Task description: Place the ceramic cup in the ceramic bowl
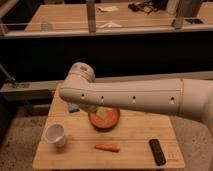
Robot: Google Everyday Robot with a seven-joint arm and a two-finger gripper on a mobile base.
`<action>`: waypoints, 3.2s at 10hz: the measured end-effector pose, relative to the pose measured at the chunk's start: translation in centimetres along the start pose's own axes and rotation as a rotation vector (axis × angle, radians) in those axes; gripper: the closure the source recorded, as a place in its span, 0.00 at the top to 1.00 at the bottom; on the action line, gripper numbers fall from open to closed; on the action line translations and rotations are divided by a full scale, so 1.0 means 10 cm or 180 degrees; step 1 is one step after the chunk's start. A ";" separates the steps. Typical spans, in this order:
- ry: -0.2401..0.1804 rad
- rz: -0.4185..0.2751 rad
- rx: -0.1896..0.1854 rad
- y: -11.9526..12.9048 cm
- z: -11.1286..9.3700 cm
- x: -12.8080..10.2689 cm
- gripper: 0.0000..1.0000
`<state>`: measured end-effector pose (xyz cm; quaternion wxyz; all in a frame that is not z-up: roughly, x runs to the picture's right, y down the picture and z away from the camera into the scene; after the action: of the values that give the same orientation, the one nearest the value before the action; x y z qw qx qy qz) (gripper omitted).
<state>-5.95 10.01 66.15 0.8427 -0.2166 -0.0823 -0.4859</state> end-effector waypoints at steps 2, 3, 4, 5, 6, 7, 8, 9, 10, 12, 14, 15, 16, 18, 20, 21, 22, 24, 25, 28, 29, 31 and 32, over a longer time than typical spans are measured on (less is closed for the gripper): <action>-0.0047 -0.0167 0.0063 -0.12 0.02 -0.12 0.80; -0.0060 -0.0222 0.0084 -0.18 0.02 -0.17 0.80; -0.0079 -0.0316 0.0112 -0.24 0.02 -0.23 0.80; -0.0086 -0.0462 0.0127 -0.26 0.04 -0.28 0.80; -0.0091 -0.0521 0.0119 -0.24 0.05 -0.30 0.80; -0.0117 -0.0599 0.0129 -0.24 0.08 -0.36 0.80; -0.0153 -0.0683 0.0148 -0.28 0.08 -0.43 0.80; -0.0186 -0.0774 0.0166 -0.34 0.07 -0.51 0.80; -0.0211 -0.0851 0.0183 -0.39 0.08 -0.57 0.80; -0.0239 -0.0952 0.0203 -0.37 0.12 -0.59 0.80; -0.0301 -0.1091 0.0256 -0.39 0.23 -0.65 0.80; -0.0313 -0.1130 0.0267 -0.42 0.25 -0.68 0.80; -0.0328 -0.1179 0.0281 -0.45 0.27 -0.72 0.80; -0.0372 -0.1290 0.0311 -0.45 0.40 -0.77 0.80; -0.0399 -0.1386 0.0341 -0.48 0.50 -0.84 0.80; -0.0408 -0.1434 0.0355 -0.49 0.54 -0.87 0.80; -0.0415 -0.1486 0.0366 -0.51 0.59 -0.90 0.80; -0.0431 -0.1573 0.0386 -0.52 0.68 -0.96 0.80; -0.0440 -0.1613 0.0391 -0.52 0.71 -0.98 0.80; -0.0476 -0.1710 0.0397 -0.54 0.78 -1.05 0.77; -0.0488 -0.1731 0.0397 -0.55 0.79 -1.06 0.74; -0.0517 -0.1797 0.0392 -0.58 0.82 -1.11 0.73; -0.0528 -0.1831 0.0382 -0.58 0.84 -1.12 0.73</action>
<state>-16.05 20.02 71.38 0.6722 -0.1732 -0.2374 -0.6795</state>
